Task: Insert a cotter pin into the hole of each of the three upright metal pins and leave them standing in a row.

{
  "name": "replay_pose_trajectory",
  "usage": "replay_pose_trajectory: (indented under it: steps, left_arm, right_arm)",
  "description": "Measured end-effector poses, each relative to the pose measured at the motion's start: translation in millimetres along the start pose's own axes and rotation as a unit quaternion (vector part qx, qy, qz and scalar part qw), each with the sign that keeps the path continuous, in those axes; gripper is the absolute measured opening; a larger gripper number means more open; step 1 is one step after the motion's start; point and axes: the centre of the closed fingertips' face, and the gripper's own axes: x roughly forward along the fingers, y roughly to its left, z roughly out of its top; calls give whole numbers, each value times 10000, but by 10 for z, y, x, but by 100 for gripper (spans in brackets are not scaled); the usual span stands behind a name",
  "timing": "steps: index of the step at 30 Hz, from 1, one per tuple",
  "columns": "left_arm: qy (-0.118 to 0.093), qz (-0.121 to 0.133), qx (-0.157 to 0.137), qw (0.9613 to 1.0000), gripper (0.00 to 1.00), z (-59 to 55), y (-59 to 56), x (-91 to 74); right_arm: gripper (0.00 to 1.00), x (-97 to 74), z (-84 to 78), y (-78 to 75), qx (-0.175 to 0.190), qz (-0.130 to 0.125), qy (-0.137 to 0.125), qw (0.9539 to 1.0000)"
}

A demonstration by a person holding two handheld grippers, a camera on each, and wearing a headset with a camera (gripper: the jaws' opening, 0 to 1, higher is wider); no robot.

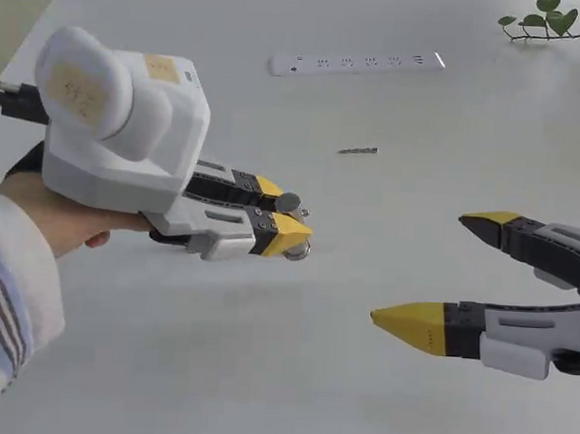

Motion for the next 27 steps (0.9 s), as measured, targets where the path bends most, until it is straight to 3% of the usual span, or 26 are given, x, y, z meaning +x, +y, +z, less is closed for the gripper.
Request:
replay_pose_trajectory:
  steps: [10, 19, 27]
  left_arm:
    - [178, -1, -4, 9998, 9, -226, -165, 147]
    - [288, 76, 37, 9995, 9, -354, -160, 211]
    - [326, 90, -7, 9994, 9, -439, -176, 235]
  right_arm:
    - [90, 25, -25, 24, -2, 54, 56, 10000]
    - [90, 78, -110, 88, -78, 153, 258, 9995]
    - [91, 89, -116, 109, -78, 188, 275, 9994]
